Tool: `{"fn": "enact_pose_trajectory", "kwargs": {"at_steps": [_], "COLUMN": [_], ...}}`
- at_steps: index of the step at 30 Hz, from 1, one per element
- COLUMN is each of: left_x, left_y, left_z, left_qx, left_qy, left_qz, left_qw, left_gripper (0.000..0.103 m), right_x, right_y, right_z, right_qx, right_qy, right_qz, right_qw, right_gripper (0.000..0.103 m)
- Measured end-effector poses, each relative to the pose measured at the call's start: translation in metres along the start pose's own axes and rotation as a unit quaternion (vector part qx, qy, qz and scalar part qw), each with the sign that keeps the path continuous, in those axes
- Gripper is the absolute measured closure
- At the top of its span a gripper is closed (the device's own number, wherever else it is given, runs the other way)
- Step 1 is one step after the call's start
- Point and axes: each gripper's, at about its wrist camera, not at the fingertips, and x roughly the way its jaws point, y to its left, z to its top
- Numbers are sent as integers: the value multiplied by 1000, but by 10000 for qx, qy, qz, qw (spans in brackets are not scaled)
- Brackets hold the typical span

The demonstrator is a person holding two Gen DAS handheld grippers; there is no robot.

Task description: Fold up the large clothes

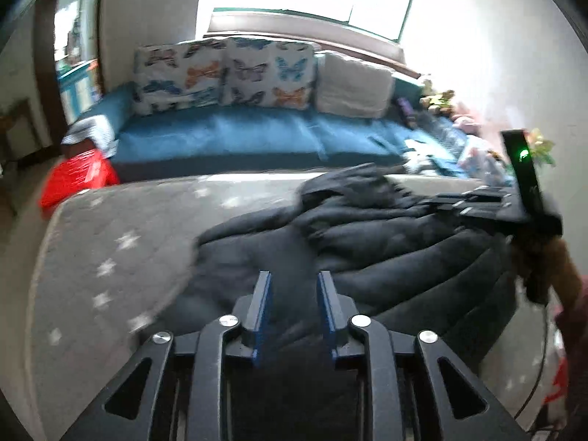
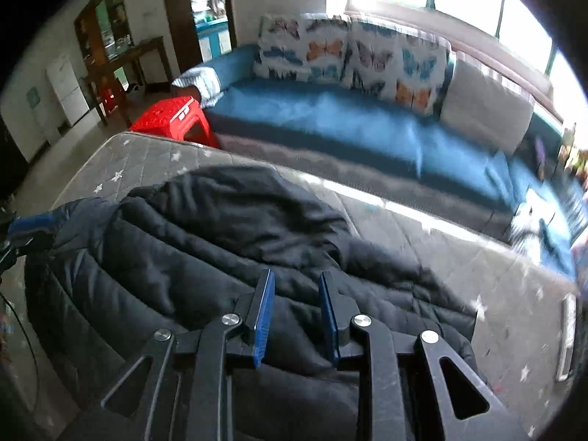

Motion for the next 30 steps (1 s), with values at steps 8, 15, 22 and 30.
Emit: {"fn": "enact_pose_trajectory", "kwargs": {"at_steps": [8, 15, 22, 30], "left_x": [-24, 10, 5, 71], "left_y": [70, 72, 41, 32], "left_z": [-30, -37, -4, 17], "left_qx": [-862, -753, -326, -182], "left_qy": [-139, 42, -350, 119], "left_qz": [88, -156, -179, 435], "left_qw": [9961, 9970, 9987, 9988], "left_gripper": [17, 31, 57, 53], "right_x": [36, 62, 0, 45], "right_y": [-37, -24, -23, -50], "right_z": [14, 15, 18, 5], "right_qx": [835, 777, 359, 872], "right_qy": [520, 739, -333, 73], "right_qz": [849, 921, 150, 8], "right_qw": [9915, 9900, 9987, 9962], "right_gripper": [59, 66, 84, 83]}}
